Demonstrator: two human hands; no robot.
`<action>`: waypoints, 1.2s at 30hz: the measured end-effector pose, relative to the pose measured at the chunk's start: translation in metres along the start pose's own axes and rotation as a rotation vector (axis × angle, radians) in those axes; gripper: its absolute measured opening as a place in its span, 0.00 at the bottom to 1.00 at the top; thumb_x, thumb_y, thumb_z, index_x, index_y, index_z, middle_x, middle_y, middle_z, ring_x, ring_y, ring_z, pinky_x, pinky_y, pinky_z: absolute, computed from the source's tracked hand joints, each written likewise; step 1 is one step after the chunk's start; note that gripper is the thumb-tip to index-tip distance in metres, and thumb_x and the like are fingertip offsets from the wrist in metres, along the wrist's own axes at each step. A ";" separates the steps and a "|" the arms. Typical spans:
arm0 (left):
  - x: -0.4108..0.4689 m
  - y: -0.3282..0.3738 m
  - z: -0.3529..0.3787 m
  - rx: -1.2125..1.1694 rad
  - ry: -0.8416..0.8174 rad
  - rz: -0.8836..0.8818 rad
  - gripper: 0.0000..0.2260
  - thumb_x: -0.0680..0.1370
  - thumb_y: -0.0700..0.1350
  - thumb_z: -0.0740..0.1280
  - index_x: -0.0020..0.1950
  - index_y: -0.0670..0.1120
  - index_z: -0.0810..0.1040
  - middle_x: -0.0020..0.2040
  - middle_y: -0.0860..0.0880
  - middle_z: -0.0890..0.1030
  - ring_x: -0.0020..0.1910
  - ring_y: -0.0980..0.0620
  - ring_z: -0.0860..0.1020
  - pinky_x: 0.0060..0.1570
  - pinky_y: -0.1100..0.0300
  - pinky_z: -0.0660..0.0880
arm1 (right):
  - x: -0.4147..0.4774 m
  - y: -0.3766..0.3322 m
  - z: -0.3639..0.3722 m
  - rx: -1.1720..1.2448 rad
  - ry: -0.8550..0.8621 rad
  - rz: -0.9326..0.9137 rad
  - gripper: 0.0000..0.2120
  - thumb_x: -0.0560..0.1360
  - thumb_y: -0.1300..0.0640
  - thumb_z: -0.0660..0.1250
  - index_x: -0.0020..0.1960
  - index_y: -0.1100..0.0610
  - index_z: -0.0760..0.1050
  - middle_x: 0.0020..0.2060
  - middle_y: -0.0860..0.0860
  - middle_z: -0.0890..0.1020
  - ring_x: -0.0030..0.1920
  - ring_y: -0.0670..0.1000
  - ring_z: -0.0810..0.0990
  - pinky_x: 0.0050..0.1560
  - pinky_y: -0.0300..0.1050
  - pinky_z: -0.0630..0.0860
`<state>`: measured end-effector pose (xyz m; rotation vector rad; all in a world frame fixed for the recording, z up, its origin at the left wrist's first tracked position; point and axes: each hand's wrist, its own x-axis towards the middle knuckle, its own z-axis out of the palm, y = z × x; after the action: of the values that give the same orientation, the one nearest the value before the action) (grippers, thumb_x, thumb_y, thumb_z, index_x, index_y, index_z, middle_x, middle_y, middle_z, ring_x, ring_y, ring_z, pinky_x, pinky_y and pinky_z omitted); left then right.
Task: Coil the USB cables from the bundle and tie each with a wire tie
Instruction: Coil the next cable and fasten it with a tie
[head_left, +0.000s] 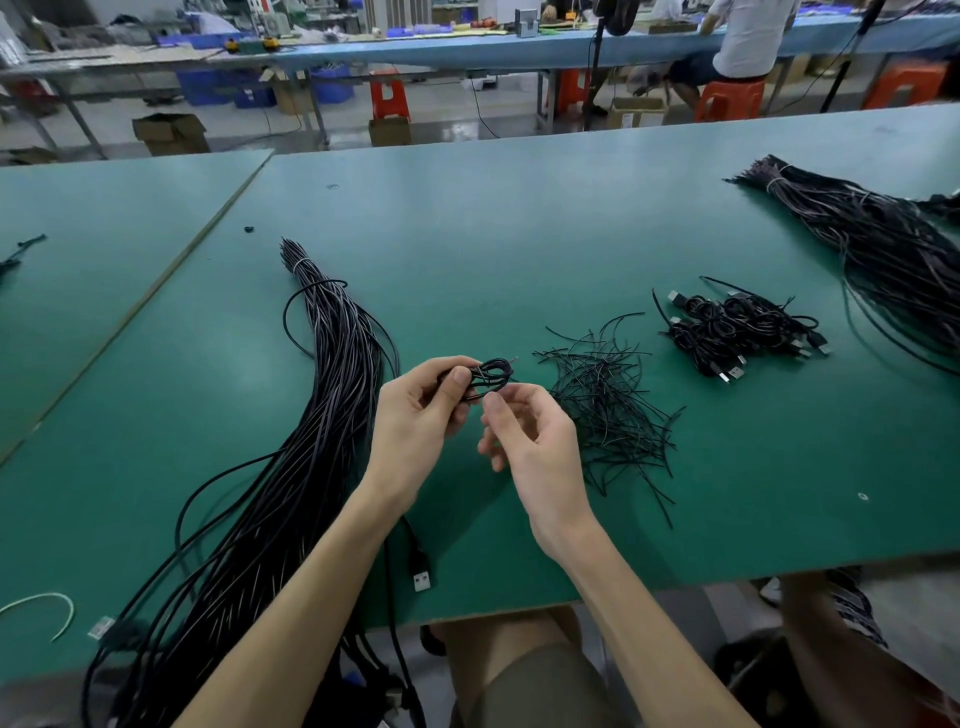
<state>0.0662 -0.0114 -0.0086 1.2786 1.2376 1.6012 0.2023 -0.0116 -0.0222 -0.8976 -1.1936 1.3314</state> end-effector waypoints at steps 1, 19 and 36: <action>0.000 0.000 0.001 0.004 -0.008 -0.004 0.10 0.83 0.40 0.67 0.51 0.51 0.86 0.33 0.51 0.79 0.31 0.55 0.73 0.30 0.66 0.71 | 0.000 0.001 0.000 0.002 0.007 -0.002 0.07 0.81 0.54 0.70 0.54 0.57 0.77 0.38 0.48 0.82 0.35 0.49 0.80 0.32 0.40 0.74; 0.002 -0.005 -0.006 -0.238 -0.158 -0.360 0.09 0.83 0.42 0.66 0.55 0.39 0.85 0.37 0.48 0.77 0.31 0.57 0.70 0.28 0.67 0.66 | 0.003 0.004 -0.003 0.119 0.037 0.002 0.12 0.79 0.59 0.73 0.61 0.57 0.79 0.41 0.49 0.85 0.37 0.47 0.80 0.33 0.40 0.74; 0.003 -0.004 -0.005 -0.315 -0.105 -0.471 0.08 0.83 0.40 0.66 0.54 0.36 0.82 0.38 0.47 0.79 0.29 0.58 0.70 0.25 0.68 0.66 | -0.003 -0.002 -0.001 -0.131 0.159 -0.083 0.08 0.77 0.62 0.73 0.51 0.53 0.77 0.42 0.49 0.82 0.39 0.50 0.83 0.34 0.41 0.75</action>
<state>0.0605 -0.0087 -0.0124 0.7906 1.0708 1.3026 0.2041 -0.0140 -0.0212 -1.0170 -1.1909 1.1041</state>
